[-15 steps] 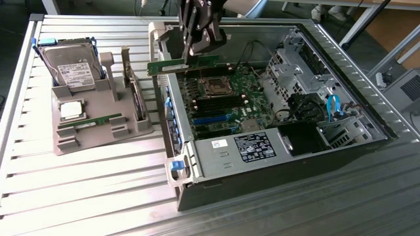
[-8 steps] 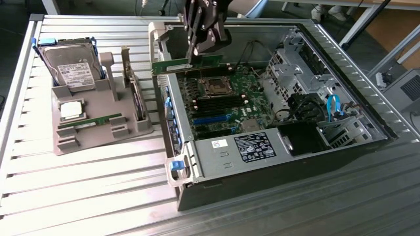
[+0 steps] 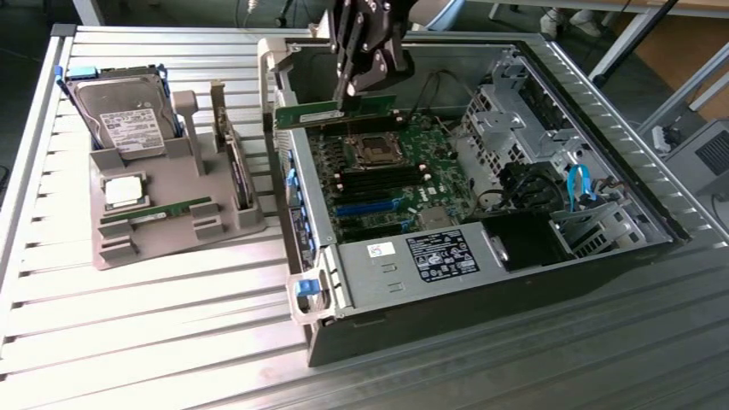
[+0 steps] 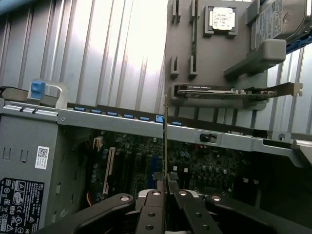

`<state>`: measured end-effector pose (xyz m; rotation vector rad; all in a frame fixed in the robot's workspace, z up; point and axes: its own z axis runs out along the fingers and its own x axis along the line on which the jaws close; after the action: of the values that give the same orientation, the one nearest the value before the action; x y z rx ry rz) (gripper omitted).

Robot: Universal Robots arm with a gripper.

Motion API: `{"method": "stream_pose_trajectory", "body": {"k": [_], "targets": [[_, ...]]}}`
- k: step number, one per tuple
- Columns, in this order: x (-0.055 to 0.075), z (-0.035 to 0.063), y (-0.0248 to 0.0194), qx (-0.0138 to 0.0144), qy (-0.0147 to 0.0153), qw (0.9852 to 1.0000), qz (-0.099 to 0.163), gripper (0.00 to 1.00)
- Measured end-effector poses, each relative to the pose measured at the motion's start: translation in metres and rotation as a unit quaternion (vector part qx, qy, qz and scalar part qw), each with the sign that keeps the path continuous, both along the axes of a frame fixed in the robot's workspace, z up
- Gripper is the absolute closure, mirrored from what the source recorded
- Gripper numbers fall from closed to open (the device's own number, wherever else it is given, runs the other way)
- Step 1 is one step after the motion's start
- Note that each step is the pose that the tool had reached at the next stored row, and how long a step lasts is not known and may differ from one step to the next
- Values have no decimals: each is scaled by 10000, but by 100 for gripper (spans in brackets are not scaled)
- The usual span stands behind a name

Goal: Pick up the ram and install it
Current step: 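Pick up the ram and move it above insertion slot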

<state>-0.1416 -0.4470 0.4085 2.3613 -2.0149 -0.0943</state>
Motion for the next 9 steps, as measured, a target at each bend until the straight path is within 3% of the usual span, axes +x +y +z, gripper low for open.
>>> {"method": "stream_pose_trajectory", "body": {"k": [9], "targets": [[118, 0, 0, 0, 11, 10000, 0, 89]]}}
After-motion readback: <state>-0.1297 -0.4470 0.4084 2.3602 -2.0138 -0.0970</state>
